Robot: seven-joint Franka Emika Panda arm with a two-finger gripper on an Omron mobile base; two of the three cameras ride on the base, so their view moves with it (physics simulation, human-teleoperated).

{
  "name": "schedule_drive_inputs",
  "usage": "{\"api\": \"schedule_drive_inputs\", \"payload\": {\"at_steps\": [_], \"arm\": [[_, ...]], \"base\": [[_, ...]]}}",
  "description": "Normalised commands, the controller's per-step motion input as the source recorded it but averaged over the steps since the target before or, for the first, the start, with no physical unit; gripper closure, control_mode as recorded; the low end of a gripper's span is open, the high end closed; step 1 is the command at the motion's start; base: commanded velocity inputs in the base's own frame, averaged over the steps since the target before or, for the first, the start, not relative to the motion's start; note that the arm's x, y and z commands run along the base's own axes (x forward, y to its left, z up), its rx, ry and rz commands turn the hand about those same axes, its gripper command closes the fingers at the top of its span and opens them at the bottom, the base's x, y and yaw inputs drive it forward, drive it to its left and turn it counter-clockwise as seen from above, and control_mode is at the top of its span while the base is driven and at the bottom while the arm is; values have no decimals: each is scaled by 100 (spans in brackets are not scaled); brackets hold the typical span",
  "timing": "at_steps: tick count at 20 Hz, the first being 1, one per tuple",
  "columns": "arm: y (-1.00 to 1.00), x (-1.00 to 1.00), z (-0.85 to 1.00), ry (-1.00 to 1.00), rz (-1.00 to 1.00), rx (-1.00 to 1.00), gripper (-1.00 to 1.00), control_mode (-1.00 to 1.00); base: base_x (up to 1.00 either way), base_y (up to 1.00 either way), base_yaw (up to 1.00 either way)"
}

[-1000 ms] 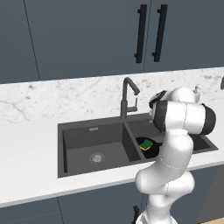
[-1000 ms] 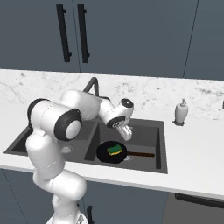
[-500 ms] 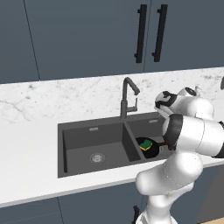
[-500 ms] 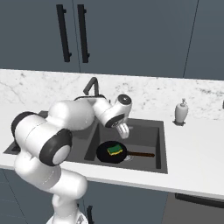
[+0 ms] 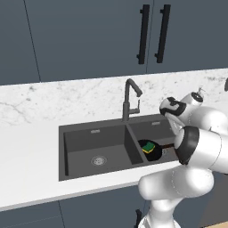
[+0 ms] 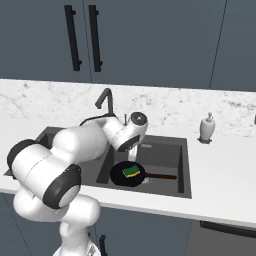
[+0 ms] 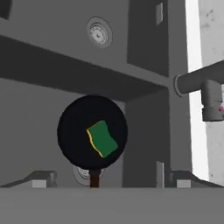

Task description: Pick the pan and sponge and place them into the sink. Then turn on the water.

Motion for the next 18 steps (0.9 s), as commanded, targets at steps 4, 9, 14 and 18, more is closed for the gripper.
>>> {"api": "schedule_drive_inputs", "payload": {"at_steps": [4,9,14,18], "arm": [[1,0,27,12,-51,30,-100,-100],[1,0,20,14,-52,35,-100,-100],[3,0,1,3,-52,35,-100,-100],[1,0,0,-1,-33,26,-100,-100]], "base": [[0,0,0],[0,0,0],[0,0,0],[0,0,0]]}}
